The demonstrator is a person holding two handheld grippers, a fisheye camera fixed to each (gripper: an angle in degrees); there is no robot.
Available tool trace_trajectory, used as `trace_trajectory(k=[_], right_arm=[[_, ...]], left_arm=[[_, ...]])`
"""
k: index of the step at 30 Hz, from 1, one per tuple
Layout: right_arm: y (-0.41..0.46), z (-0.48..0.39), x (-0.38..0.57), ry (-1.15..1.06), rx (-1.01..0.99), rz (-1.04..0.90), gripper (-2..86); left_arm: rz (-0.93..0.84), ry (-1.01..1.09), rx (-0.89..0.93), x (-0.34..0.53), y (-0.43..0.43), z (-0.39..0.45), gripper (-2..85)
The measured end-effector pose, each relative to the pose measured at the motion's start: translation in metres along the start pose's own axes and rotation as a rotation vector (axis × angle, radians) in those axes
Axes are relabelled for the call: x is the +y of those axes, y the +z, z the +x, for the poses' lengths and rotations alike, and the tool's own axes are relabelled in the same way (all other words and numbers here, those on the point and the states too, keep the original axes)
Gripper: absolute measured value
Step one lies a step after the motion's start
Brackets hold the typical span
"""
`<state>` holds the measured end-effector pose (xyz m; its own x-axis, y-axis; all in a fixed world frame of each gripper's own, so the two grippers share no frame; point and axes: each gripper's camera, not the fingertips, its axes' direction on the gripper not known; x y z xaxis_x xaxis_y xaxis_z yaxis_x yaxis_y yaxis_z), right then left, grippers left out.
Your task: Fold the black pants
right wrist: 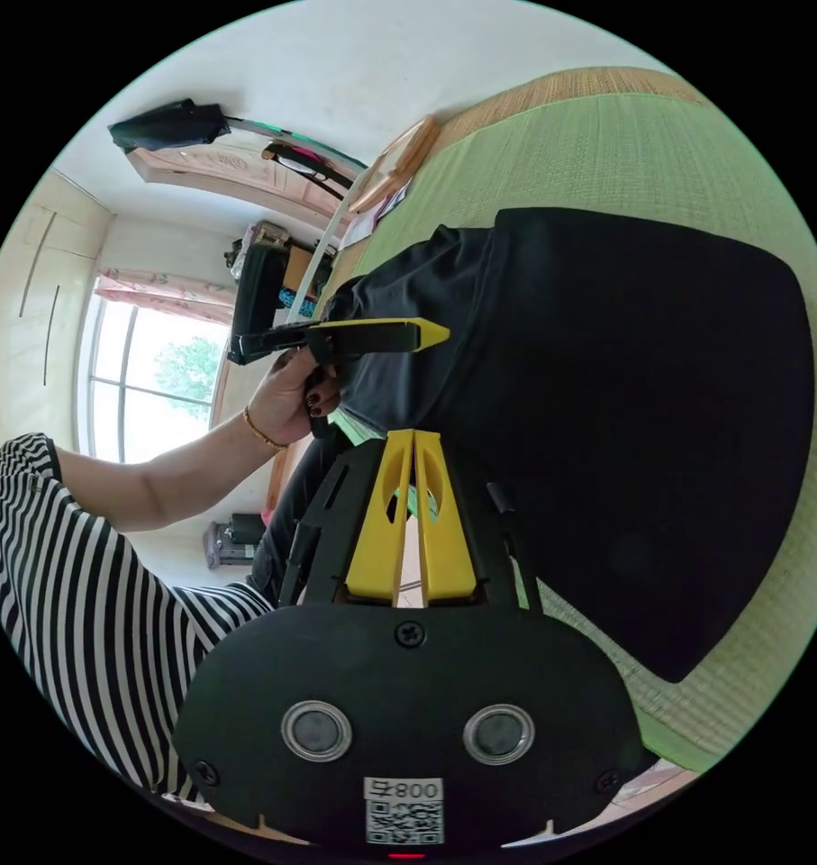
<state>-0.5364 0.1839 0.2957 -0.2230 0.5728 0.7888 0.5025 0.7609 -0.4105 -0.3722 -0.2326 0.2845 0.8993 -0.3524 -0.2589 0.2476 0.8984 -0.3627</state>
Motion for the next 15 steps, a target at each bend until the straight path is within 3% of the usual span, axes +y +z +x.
trace_trajectory(k=[6, 15], right_arm=[[-0.005, 0.003, -0.017, 0.021, 0.025, 0.001, 0.0], [-0.014, -0.001, -0.032, 0.033, 0.031, -0.004, 0.0]], left_arm=[[-0.018, 0.003, -0.013, -0.009, 0.014, -0.008, 5.7], [0.004, 0.023, -0.036, 0.001, 0.013, -0.012, 1.2]])
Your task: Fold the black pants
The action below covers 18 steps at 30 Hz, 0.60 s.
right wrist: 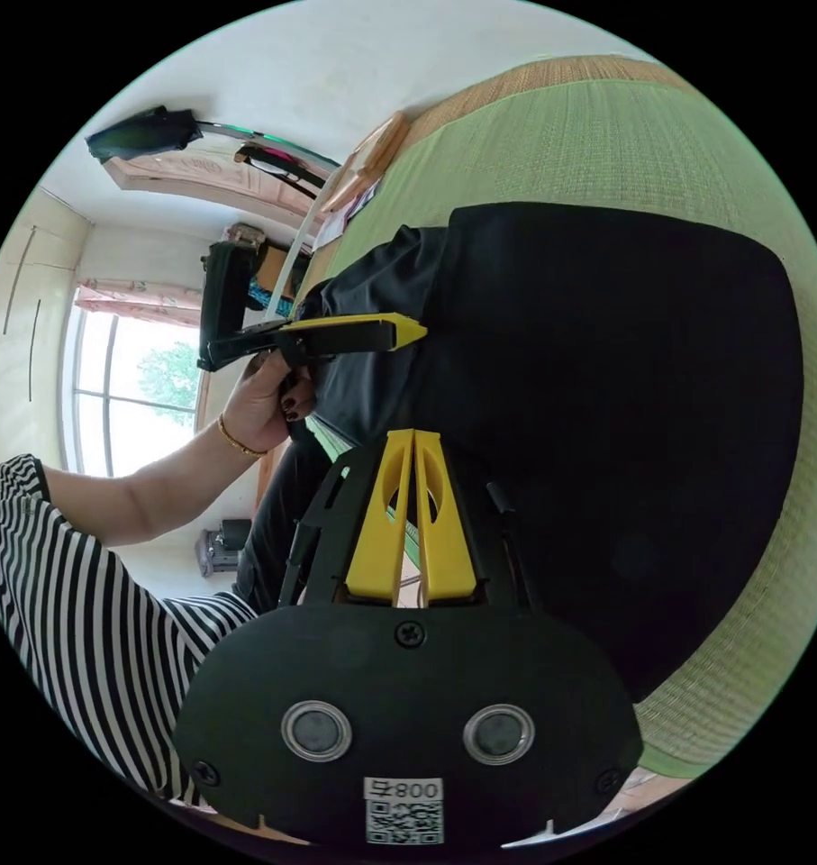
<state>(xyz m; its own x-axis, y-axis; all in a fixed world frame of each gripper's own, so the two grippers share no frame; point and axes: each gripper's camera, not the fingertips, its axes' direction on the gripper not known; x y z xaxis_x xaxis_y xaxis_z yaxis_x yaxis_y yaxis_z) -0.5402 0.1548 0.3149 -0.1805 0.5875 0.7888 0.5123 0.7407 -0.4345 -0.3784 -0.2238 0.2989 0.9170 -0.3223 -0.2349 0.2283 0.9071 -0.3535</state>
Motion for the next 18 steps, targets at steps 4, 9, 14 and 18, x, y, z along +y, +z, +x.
trace_trajectory(k=[4, 9, 14, 18], right_arm=[[-0.016, -0.008, -0.018, -0.041, 0.007, 0.038, 0.0], [-0.027, -0.007, -0.063, -0.076, 0.064, 0.059, 0.0], [-0.022, -0.001, -0.1, -0.073, 0.108, 0.04, 0.1], [-0.012, 0.011, -0.116, -0.042, 0.159, -0.01, 0.1]], left_arm=[[0.02, -0.033, -0.002, 0.011, 0.0, -0.01, 0.9], [0.012, -0.09, 0.047, 0.018, 0.012, -0.025, 1.2], [0.04, -0.111, 0.04, 0.021, 0.011, -0.033, 3.2], [0.032, -0.126, 0.072, 0.022, 0.018, -0.041, 4.5]])
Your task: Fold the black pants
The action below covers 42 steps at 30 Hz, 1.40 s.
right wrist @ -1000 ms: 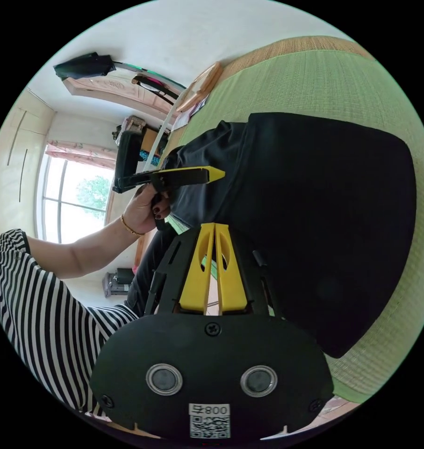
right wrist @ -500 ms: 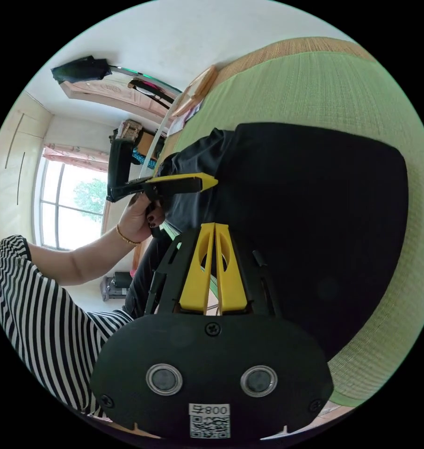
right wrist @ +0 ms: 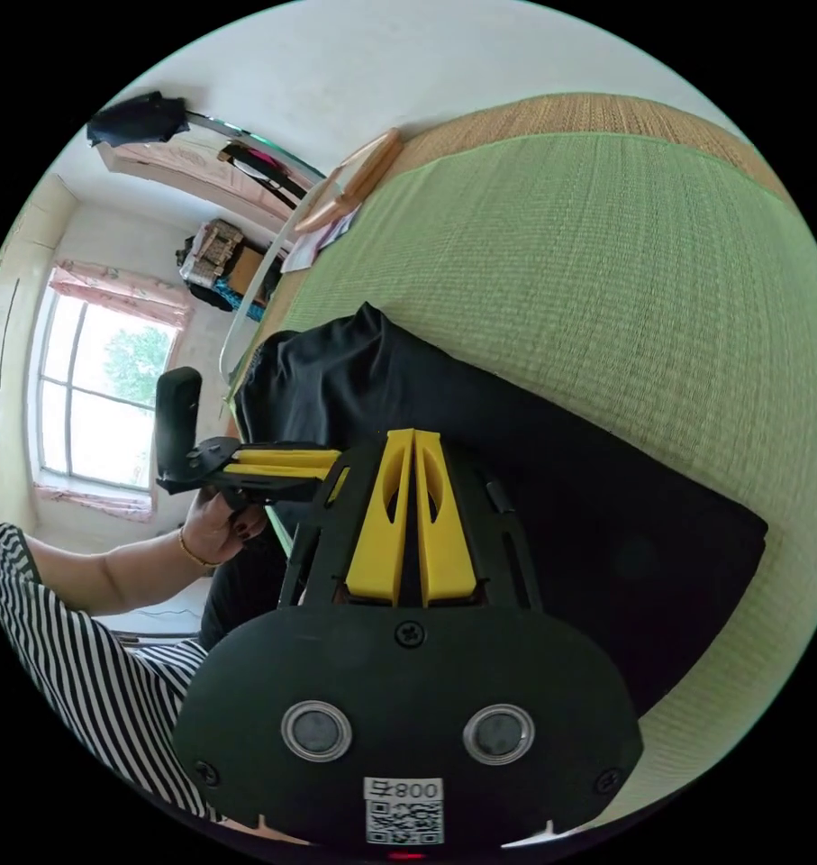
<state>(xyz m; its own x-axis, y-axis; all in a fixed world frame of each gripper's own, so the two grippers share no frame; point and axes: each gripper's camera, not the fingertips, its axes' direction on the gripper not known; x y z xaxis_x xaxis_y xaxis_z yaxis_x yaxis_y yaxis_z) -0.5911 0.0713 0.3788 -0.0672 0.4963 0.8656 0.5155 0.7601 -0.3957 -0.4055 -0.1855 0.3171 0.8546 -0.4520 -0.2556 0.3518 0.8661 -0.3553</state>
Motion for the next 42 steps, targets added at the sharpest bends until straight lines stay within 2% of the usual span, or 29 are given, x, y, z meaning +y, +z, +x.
trace_trajectory(k=[18, 22, 28, 36, 42], right_arm=[[-0.031, 0.008, -0.027, 0.007, 0.024, 0.018, 0.1], [-0.033, 0.016, -0.028, 0.031, 0.01, 0.009, 0.0], [-0.043, 0.02, -0.028, 0.015, -0.027, 0.026, 0.1], [-0.064, 0.002, -0.051, -0.108, 0.129, 0.038, 0.2], [-0.076, 0.009, -0.05, -0.091, 0.027, 0.053, 0.9]], left_arm=[[0.011, 0.031, 0.021, -0.011, 0.003, -0.007, 1.4], [-0.029, 0.027, 0.014, -0.012, 0.007, -0.009, 2.5], [0.012, -0.035, 0.104, -0.013, 0.006, -0.024, 6.1], [0.001, 0.004, 0.078, -0.013, 0.012, -0.013, 2.5], [0.069, 0.094, 0.08, -0.006, 0.001, 0.011, 1.8]])
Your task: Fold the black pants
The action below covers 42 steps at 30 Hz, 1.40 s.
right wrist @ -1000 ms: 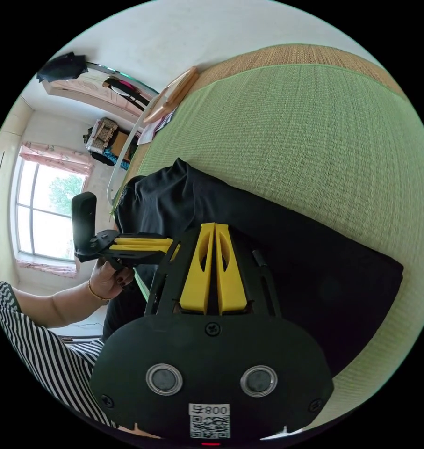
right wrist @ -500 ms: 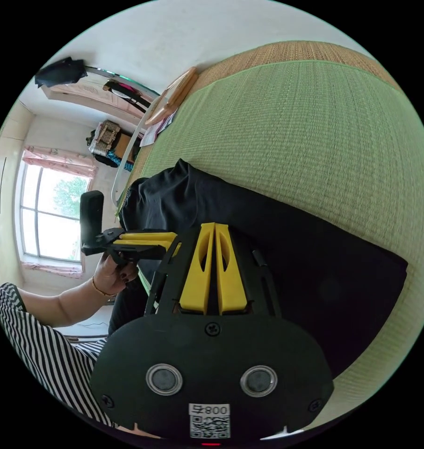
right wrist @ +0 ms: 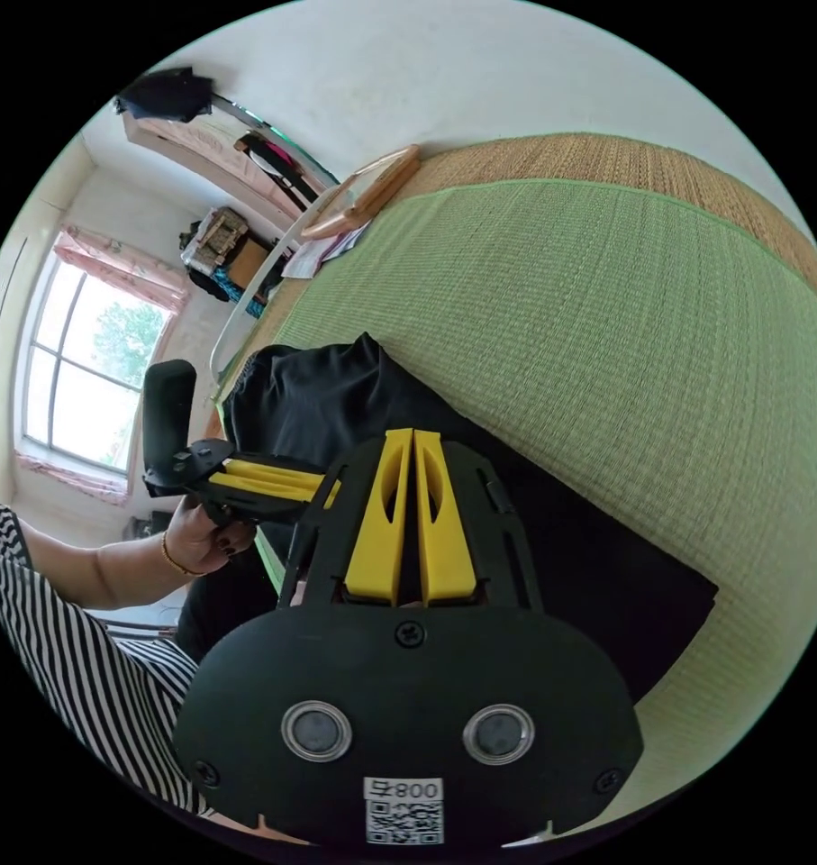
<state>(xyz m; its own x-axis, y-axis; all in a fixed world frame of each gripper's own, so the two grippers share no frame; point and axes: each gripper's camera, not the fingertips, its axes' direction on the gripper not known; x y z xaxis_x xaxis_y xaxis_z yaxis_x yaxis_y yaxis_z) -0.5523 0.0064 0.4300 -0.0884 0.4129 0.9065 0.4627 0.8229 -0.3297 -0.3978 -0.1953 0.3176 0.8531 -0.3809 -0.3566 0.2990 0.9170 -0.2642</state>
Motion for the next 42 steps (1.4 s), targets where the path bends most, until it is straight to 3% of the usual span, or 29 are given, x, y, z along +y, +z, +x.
trace_trajectory(k=[10, 21, 37, 42], right_arm=[[-0.012, -0.007, -0.008, 0.006, -0.103, -0.064, 6.7], [0.021, -0.05, -0.026, -0.059, 0.203, -0.252, 6.0], [-0.035, -0.061, -0.014, -0.019, 0.17, -0.006, 1.7], [-0.006, -0.053, -0.02, -0.002, 0.163, -0.052, 1.8]], left_arm=[[-0.009, 0.086, -0.108, 0.008, 0.004, 0.023, 1.6], [-0.026, 0.15, -0.19, 0.015, 0.011, 0.044, 1.7], [0.095, 0.179, -0.143, 0.011, -0.019, 0.055, 1.9], [0.046, 0.106, -0.159, 0.009, -0.008, 0.036, 2.2]])
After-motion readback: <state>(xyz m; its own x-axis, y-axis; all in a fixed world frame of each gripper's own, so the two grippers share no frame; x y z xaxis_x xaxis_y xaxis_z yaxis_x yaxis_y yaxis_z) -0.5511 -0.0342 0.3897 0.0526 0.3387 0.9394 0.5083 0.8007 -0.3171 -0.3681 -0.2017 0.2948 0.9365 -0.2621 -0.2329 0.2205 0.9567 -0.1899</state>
